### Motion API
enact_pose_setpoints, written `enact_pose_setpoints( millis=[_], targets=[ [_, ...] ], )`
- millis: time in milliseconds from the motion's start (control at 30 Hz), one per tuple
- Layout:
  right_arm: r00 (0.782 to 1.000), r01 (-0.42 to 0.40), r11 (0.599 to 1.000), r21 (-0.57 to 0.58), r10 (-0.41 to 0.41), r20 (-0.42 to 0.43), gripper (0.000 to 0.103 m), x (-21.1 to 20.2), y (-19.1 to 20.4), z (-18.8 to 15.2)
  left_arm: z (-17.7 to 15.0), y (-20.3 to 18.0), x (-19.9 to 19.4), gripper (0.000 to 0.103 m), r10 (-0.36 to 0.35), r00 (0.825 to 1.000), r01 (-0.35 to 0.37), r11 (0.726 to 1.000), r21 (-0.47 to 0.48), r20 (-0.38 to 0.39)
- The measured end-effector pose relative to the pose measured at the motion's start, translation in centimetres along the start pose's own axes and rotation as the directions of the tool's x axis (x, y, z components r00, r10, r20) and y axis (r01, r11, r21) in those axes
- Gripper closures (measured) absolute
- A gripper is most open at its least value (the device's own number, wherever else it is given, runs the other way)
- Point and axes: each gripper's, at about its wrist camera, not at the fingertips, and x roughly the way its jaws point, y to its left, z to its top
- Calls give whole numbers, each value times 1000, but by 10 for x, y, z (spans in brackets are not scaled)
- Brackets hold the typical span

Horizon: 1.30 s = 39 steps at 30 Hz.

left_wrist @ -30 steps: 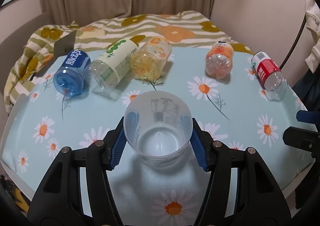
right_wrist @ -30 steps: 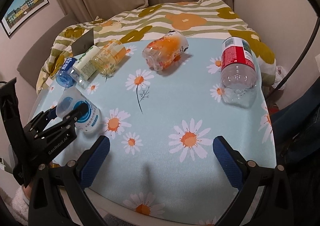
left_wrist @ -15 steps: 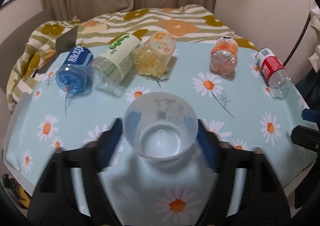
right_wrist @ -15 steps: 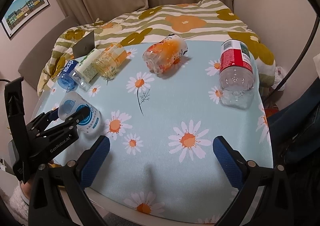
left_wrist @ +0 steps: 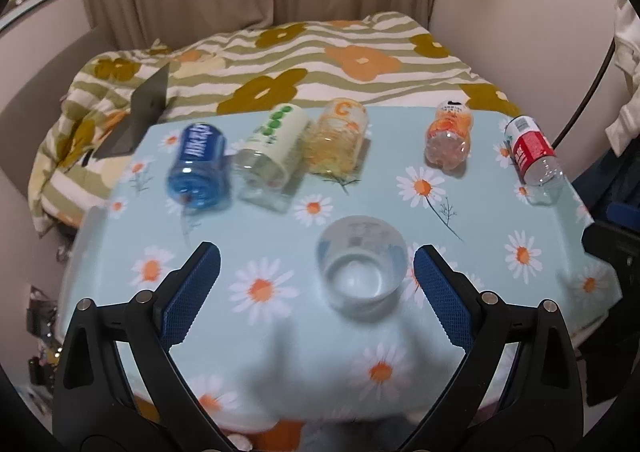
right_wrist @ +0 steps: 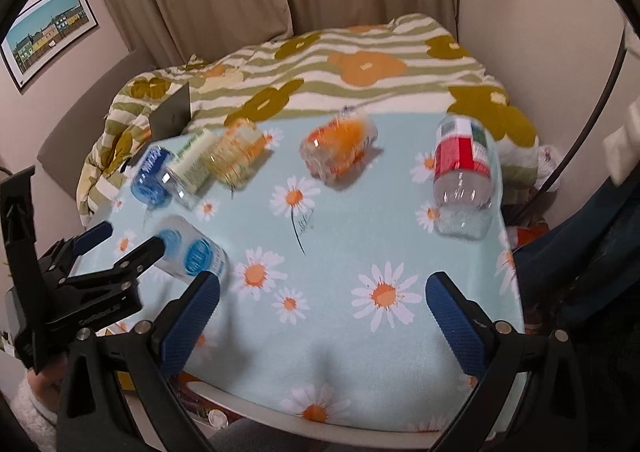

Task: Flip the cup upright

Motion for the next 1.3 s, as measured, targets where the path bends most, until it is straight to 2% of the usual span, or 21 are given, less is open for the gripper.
enact_pose_setpoints(
  millis=[100, 300, 567, 767, 1300],
  targets=[
    [999, 32, 999, -2, -32, 37, 0, -23, 12, 9, 8, 16, -23, 0, 0, 1000, 0, 1000, -11, -24],
    [989, 127, 992, -8, -126, 79, 0, -57, 33, 17, 23, 44, -67, 0, 2, 1000, -2, 1000, -10, -19],
    [962, 252, 966, -59, -243, 122, 0, -73, 59, 6, 23, 61, -98, 0, 2, 1000, -2, 1000, -19, 16],
    [961, 245, 969, -8, -242, 133, 0, -74, 61, 4, 21, 70, -105, 0, 1, 999, 1, 998, -57, 47],
    [957, 248, 969, 3, -246, 154, 0, -77, 70, 7, 23, 70, -113, 0, 8, 997, -5, 999, -34, 81]
  ],
)
